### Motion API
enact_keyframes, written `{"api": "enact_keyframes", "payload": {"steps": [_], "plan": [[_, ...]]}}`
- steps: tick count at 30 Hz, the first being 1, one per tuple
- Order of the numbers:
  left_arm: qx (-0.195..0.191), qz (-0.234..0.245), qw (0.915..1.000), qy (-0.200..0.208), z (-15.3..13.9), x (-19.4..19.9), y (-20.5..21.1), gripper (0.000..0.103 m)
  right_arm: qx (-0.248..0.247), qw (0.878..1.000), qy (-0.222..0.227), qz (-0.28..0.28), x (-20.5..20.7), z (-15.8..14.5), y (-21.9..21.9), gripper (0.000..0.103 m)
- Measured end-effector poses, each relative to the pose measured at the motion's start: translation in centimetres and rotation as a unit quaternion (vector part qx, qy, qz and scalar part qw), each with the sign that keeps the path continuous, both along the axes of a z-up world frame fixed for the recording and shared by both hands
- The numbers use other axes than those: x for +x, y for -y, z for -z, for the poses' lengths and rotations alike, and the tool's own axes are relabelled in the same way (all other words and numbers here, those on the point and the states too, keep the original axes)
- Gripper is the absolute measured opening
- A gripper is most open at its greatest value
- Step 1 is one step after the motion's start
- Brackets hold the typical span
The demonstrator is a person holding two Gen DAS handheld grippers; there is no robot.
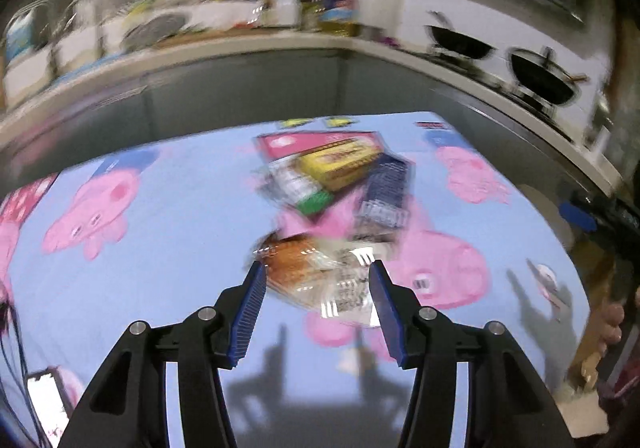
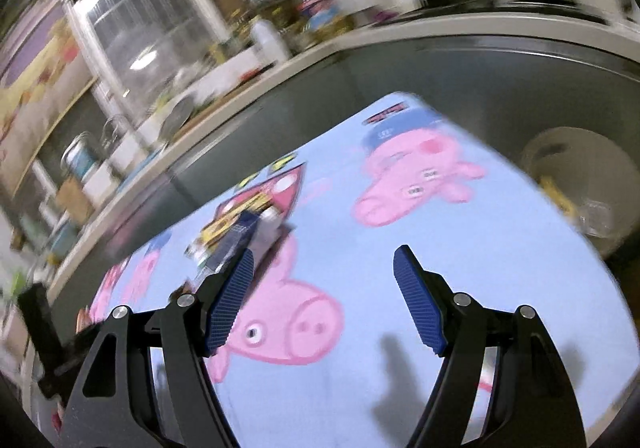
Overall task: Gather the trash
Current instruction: 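Grasp the dark blue carton with the right gripper while the left grasps the snack pouch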
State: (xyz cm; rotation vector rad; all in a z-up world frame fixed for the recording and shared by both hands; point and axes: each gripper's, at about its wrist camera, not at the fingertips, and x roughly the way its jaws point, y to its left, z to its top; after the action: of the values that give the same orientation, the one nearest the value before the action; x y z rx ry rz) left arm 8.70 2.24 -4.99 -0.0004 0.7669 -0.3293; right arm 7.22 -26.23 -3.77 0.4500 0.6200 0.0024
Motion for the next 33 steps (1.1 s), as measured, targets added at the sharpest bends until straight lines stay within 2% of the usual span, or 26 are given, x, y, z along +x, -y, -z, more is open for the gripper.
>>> {"api": "enact_keyframes", "payload": {"steps": [2, 5, 6, 8, 12, 14, 15, 19, 22, 24, 26, 28, 30, 33], "plan": [[-0.020, -0.024, 0.9992, -0.024, 0.7, 1.2, -2.6, 0.053, -0.003, 1.000, -0.004, -0.029, 1.4, 0.4, -1.8, 0.071], [-0.046, -0.033, 0.9974, -0.043, 1.4, 2.7, -4.7, 0.053, 0.001, 0.997, -0.019, -0.081, 4.0, 1.6, -4.9, 0.067], [-0.052, -0.033, 0.9969, -0.049, 1.7, 3.3, -5.0, 0.053, 0.003, 0.994, -0.030, -0.101, 5.0, 2.4, -6.0, 0.061], [-0.065, -0.031, 0.9953, -0.064, 2.1, 4.5, -5.3, 0.053, 0.008, 0.991, -0.047, -0.121, 6.3, 3.3, -7.2, 0.056], [-0.095, -0.014, 0.9917, -0.085, 3.0, 6.3, -4.7, 0.053, 0.023, 0.989, -0.065, -0.128, 9.1, 4.0, -8.3, 0.056], [-0.099, -0.015, 0.9902, -0.098, 3.8, 7.1, -4.2, 0.053, 0.024, 0.991, -0.073, -0.112, 10.4, 4.0, -8.6, 0.070], [-0.106, -0.014, 0.9886, -0.106, 4.2, 7.4, -4.0, 0.053, 0.026, 0.991, -0.074, -0.104, 11.2, 4.1, -8.9, 0.081], [-0.125, -0.017, 0.9839, -0.126, 5.5, 7.9, -3.5, 0.053, 0.021, 0.992, -0.098, -0.078, 14.5, 5.2, -10.2, 0.087], [-0.131, -0.012, 0.9825, -0.132, 5.8, 7.6, -2.5, 0.053, 0.036, 0.989, -0.128, -0.068, 16.5, 6.7, -11.0, 0.087], [-0.130, -0.006, 0.9824, -0.134, 5.8, 7.2, -1.7, 0.053, 0.025, 0.988, -0.140, -0.066, 16.9, 7.4, -11.3, 0.086], [-0.129, 0.001, 0.9823, -0.136, 5.8, 6.9, -1.0, 0.053, 0.023, 0.988, -0.131, -0.084, 16.6, 7.5, -10.9, 0.078], [-0.130, 0.008, 0.9821, -0.137, 5.9, 6.6, -0.5, 0.053, 0.021, 0.987, -0.124, -0.101, 15.7, 7.0, -10.2, 0.060], [-0.131, 0.015, 0.9819, -0.136, 5.8, 6.4, 0.2, 0.053, 0.015, 0.987, -0.121, -0.107, 14.7, 6.4, -9.3, 0.052], [-0.137, 0.022, 0.9807, -0.138, 5.7, 6.3, 0.9, 0.050, 0.010, 0.987, -0.120, -0.107, 13.1, 6.0, -7.4, 0.049]]}}
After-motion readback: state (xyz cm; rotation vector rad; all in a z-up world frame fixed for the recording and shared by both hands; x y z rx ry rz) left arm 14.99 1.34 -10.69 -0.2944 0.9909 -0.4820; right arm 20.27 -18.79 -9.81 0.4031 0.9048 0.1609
